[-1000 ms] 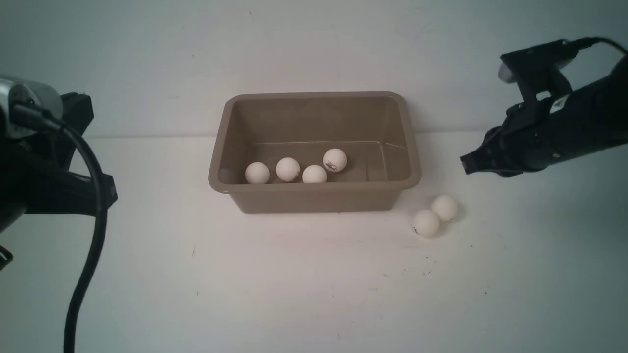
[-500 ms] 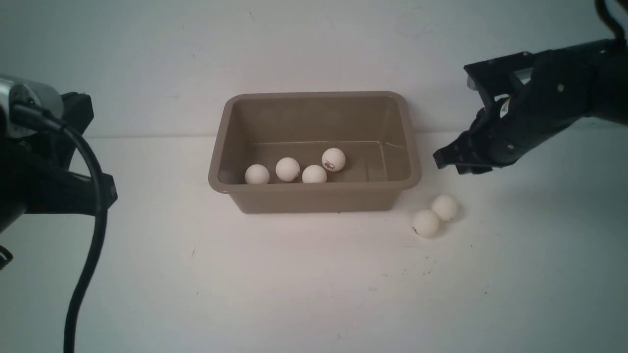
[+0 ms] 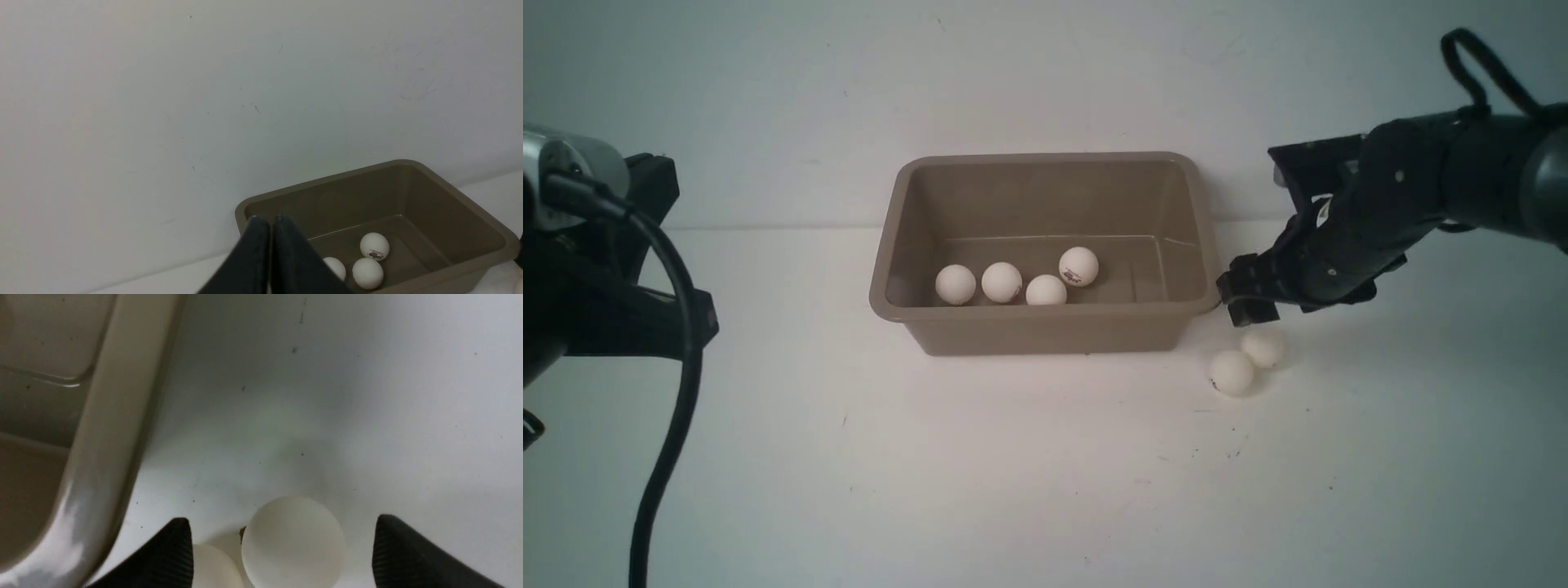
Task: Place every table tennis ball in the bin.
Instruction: Use the right arm to clamp the table tennis ball closest to it
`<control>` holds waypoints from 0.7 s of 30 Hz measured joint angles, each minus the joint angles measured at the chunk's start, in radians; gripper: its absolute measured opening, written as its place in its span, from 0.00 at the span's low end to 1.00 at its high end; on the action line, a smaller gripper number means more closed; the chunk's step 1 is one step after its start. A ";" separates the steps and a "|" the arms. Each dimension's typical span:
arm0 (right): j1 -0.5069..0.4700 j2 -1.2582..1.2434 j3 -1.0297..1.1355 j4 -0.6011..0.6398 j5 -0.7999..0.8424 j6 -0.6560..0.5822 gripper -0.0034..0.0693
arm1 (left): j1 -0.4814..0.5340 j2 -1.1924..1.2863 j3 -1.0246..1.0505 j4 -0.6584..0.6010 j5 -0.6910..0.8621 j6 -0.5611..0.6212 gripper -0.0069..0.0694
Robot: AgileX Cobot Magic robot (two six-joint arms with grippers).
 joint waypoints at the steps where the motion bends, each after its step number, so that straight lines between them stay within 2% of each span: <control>1: 0.000 0.005 0.000 -0.001 -0.003 0.000 0.78 | 0.000 0.000 0.000 0.000 0.002 0.000 0.09; 14: 0.000 0.063 0.000 -0.098 -0.028 0.073 0.76 | 0.000 0.000 0.000 0.000 0.012 0.015 0.09; 17: 0.000 0.066 0.000 -0.100 -0.030 0.079 0.70 | 0.000 0.000 0.000 0.000 0.013 0.023 0.09; 21: 0.000 0.066 0.000 -0.101 -0.042 0.087 0.56 | 0.000 0.000 0.000 0.000 0.013 0.033 0.09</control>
